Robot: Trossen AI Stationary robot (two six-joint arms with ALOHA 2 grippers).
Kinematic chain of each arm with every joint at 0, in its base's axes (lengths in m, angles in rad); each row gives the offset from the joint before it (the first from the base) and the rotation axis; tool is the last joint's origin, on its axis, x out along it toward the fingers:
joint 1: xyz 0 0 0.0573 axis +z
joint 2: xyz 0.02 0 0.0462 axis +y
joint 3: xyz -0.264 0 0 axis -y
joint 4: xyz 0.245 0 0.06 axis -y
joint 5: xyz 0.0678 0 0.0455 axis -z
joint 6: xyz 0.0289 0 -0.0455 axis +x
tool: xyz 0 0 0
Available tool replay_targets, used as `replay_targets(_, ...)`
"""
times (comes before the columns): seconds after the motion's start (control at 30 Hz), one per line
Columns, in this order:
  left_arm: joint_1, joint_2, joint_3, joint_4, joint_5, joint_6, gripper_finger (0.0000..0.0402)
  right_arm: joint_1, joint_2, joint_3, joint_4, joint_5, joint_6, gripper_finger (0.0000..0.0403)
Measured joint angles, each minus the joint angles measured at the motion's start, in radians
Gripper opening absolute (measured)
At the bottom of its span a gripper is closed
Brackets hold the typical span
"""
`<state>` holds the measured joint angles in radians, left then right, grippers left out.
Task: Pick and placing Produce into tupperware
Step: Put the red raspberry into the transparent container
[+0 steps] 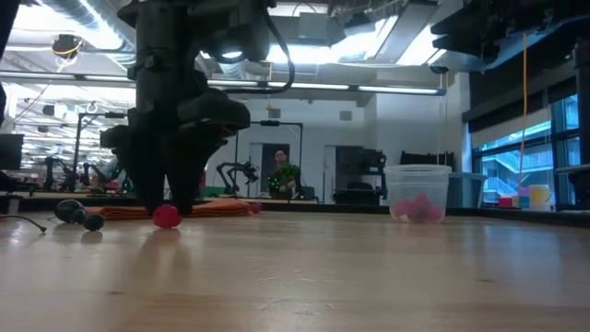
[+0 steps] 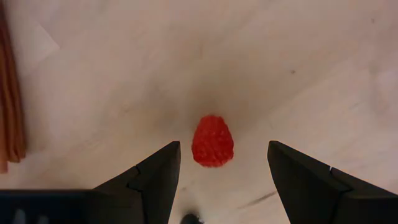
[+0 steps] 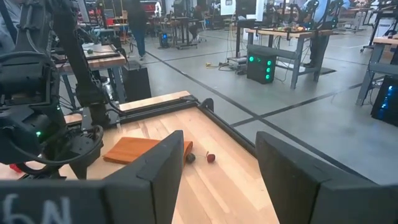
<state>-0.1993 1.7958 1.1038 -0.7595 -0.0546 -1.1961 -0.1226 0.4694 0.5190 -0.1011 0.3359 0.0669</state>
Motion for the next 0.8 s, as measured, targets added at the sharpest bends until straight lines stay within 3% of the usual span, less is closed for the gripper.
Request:
replay_targets(0.5, 0.000, 0.049, 0.003, 0.003, 0.017, 0.001, 0.0231, 0.000, -0.001, 0.000, -0.007, 0.000, -0.001, 0.0202)
replay_targets(0.8, 0.004, 0.049, 0.001, -0.001, 0.012, 0.000, 0.0172, 0.000, -0.001, 0.000, -0.011, 0.000, -0.001, 0.0202)
